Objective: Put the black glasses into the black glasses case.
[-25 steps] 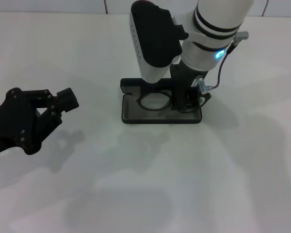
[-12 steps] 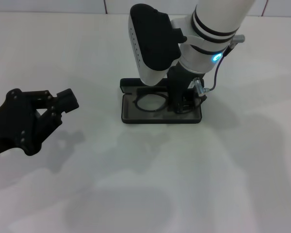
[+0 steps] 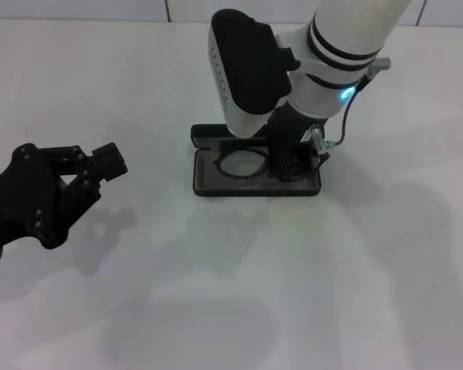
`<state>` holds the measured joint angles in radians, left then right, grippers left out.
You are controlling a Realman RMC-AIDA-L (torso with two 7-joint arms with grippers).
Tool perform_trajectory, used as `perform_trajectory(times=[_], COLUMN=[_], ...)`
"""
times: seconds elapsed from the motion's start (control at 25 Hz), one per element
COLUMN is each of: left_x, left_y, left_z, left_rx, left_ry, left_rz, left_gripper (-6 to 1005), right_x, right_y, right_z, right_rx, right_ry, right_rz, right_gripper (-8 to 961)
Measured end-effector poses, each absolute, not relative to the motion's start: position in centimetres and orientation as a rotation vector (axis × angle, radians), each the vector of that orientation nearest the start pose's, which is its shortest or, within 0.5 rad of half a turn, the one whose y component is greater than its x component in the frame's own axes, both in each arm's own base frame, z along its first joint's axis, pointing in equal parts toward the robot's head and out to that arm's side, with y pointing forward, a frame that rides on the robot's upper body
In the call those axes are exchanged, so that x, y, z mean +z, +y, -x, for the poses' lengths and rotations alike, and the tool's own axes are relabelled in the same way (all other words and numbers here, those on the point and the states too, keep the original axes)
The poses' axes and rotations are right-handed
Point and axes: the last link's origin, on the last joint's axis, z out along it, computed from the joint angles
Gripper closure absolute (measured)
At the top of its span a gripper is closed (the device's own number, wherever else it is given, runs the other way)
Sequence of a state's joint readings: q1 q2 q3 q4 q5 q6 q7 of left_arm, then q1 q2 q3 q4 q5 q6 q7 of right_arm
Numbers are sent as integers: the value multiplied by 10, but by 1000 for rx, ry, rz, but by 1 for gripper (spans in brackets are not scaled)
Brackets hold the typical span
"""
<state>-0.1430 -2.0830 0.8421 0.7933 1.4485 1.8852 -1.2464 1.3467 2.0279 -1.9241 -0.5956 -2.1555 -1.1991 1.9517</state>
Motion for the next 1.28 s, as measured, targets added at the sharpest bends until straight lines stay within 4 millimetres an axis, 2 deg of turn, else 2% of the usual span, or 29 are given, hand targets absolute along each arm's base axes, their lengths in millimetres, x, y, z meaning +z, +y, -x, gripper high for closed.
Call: perform_trajectory(times=[0.64,1.28], left_x=[50,49], left_y=[229,227], left_z=[277,279], left_rx=[-1261,-1257], left_ry=[-411,-409], left_rz=[2461,2455], left_gripper=[924,923], right_x=[-110,-109], right_y=[401,399], right_z=[-45,-43], right_rx=[-832,-869], right_ry=[-537,-453], right_rz=[2942,2954], right_gripper=[834,832])
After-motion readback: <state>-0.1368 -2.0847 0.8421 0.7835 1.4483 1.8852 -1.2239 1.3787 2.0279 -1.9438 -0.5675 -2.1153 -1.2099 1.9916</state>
